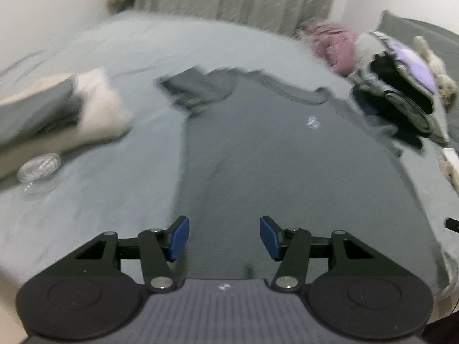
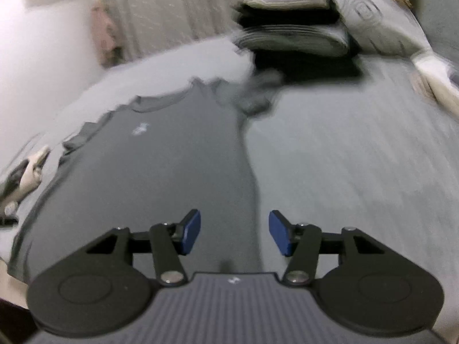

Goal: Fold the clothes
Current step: 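Open both grippers and pull them back from the flattened shirt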

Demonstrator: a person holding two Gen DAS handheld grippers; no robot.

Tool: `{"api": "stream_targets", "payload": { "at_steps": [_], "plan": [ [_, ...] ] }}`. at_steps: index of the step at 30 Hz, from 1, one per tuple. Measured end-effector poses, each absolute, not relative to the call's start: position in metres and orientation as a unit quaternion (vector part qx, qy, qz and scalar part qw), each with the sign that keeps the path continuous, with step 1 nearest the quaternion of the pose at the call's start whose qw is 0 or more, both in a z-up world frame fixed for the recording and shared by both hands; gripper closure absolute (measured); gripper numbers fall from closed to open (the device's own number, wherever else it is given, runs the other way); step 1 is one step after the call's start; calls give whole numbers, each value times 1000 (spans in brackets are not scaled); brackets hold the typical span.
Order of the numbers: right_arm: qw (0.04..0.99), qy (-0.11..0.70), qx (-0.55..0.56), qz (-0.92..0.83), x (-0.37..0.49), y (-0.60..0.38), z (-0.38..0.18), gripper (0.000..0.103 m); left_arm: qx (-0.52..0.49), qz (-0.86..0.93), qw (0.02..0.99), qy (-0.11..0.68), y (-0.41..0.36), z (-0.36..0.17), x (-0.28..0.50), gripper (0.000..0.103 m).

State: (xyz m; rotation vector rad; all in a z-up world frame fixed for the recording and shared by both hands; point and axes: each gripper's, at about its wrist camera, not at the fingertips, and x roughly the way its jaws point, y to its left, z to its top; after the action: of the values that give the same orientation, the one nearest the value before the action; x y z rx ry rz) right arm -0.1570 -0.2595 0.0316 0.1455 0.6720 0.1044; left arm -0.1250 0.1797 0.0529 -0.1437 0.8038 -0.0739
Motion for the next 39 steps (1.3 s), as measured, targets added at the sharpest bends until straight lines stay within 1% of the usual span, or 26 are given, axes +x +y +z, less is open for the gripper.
{"api": "stream_targets", "payload": {
  "at_steps": [3,5,8,10,12,16,18,19,20,21,23,25,27,30,33,34,36,37,39],
  "plan": [
    [941,326,48,73,-146,-238,25,51,-27,-56,924,377,158,42,-114,48],
    [932,352,28,82,-138,-223,9,51,-10,-45,915,401,157,26,-110,48],
    [920,384,-5,74,-136,-215,-9,50,-30,-30,900,433,175,9,-113,48],
    [919,387,-14,74,-139,-216,-12,46,-45,-25,895,442,190,4,-121,48],
    [918,390,-6,70,-147,-223,-13,44,-47,-22,897,439,202,5,-131,49],
    [916,397,14,51,-163,-237,-12,43,-47,-16,903,427,206,11,-149,48],
    [915,401,27,37,-166,-237,-9,43,-50,-3,909,414,201,21,-152,43],
    [915,401,31,29,-166,-236,-6,35,-54,-1,914,401,195,28,-152,35],
    [916,398,34,22,-167,-232,-3,30,-59,0,921,386,188,33,-153,24],
    [918,396,36,14,-168,-229,-1,22,-65,0,926,371,182,38,-153,20],
    [921,389,38,2,-168,-222,5,19,-75,-6,938,338,158,48,-153,18],
    [925,378,30,-4,-165,-214,9,12,-74,-12,938,338,142,48,-148,16],
    [928,371,23,-8,-162,-208,11,9,-65,-13,933,353,125,43,-139,15],
    [932,363,16,-7,-155,-195,12,8,-44,-7,918,394,99,32,-121,14],
    [933,359,17,3,-151,-186,14,4,-35,4,909,416,84,25,-109,14],
    [934,357,16,6,-150,-182,15,4,-32,12,906,421,79,23,-106,12],
    [936,350,13,11,-150,-175,18,4,-28,24,900,434,71,20,-102,3],
    [938,346,11,13,-150,-171,20,4,-26,29,897,441,67,18,-101,1],
    [941,337,6,15,-151,-165,24,3,-20,37,891,451,58,15,-99,1]
  ]
}}
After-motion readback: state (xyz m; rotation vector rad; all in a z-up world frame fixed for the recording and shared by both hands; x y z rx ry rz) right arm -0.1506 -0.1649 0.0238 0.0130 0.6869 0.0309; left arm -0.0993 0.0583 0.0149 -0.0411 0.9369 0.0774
